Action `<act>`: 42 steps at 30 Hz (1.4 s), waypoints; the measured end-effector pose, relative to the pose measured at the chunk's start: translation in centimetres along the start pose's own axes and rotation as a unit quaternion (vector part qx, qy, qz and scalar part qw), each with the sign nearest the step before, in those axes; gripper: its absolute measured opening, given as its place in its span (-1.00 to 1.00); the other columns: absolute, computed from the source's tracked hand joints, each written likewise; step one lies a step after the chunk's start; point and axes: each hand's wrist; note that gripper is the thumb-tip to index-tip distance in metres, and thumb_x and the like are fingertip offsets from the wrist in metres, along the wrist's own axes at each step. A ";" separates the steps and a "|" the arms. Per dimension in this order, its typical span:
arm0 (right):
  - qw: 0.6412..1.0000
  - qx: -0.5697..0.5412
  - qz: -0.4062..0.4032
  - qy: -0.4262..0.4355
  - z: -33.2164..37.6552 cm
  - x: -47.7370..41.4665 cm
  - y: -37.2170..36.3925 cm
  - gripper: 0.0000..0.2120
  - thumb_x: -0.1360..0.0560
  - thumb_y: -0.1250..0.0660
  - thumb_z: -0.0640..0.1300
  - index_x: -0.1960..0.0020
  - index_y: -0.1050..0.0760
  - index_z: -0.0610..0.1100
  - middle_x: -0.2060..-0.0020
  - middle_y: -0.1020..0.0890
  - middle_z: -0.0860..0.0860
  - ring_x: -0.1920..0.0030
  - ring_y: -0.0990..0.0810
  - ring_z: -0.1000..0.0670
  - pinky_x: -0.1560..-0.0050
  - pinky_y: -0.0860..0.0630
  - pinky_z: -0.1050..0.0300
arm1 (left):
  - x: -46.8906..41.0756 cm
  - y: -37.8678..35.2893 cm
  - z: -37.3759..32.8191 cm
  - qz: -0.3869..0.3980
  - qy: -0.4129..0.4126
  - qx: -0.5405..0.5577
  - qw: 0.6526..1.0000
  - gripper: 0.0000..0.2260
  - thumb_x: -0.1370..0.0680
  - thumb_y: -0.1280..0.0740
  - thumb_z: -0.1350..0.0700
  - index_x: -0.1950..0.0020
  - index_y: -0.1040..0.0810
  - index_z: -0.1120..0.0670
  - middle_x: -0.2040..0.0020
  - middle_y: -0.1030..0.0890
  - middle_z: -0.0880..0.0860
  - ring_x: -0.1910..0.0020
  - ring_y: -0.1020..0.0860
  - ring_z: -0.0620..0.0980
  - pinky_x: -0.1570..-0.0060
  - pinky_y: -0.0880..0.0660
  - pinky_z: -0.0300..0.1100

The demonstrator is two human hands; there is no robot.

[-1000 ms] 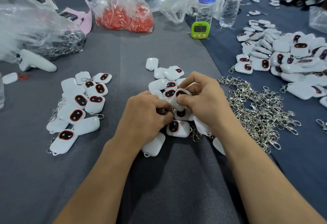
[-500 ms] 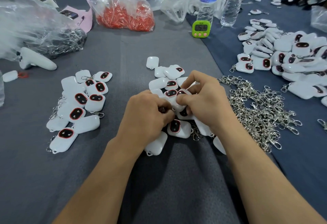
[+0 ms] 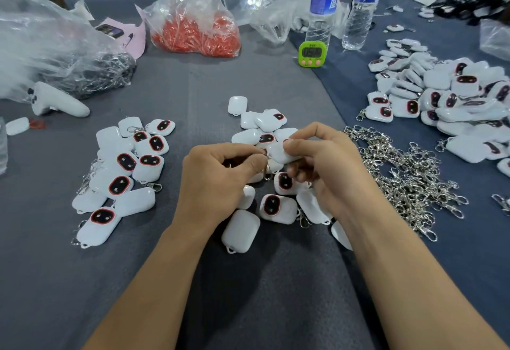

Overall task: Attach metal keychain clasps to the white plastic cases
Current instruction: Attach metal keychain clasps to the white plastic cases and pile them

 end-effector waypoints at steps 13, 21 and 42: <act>0.999 -0.023 -0.005 0.029 -0.3 0.7 -1.7 -0.83 -0.53 -0.38 -0.38 0.08 -0.44 -0.18 0.44 -0.60 -0.12 0.52 -0.48 -0.04 0.50 -0.31 0.13 | 0.1 0.3 0.0 -0.030 -0.026 -0.048 0.998 -0.88 -0.46 -0.52 0.09 0.15 -0.72 -0.16 0.26 -0.68 -0.20 0.23 -0.63 -0.16 0.20 -0.51 -0.34; 0.997 -0.075 0.015 0.022 0.1 1.1 -1.7 -0.84 -0.54 -0.36 -0.39 0.08 -0.45 -0.17 0.44 -0.60 -0.13 0.52 -0.49 -0.05 0.53 -0.34 0.17 | 0.0 0.1 -0.7 0.017 0.020 0.120 0.992 -0.79 -0.50 -0.47 0.14 0.16 -0.75 -0.20 0.28 -0.71 -0.11 0.29 -0.59 -0.25 0.25 -0.52 -0.36; 0.993 -0.002 -0.052 0.110 -0.6 1.6 -2.7 -0.84 -0.54 -0.39 -0.35 -0.02 -0.47 -0.16 0.40 -0.62 -0.04 0.49 -0.51 -0.02 0.46 -0.38 0.14 | -0.1 0.2 -0.1 -0.042 -0.090 -0.075 0.992 -0.90 -0.48 -0.44 0.05 0.23 -0.71 -0.05 0.40 -0.57 -0.10 0.30 -0.49 -0.10 0.26 -0.42 -0.27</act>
Point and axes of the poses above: each hand's wrist, its own x-axis away from the middle knuckle, its own y-axis out of the back of the hand, z = x × y
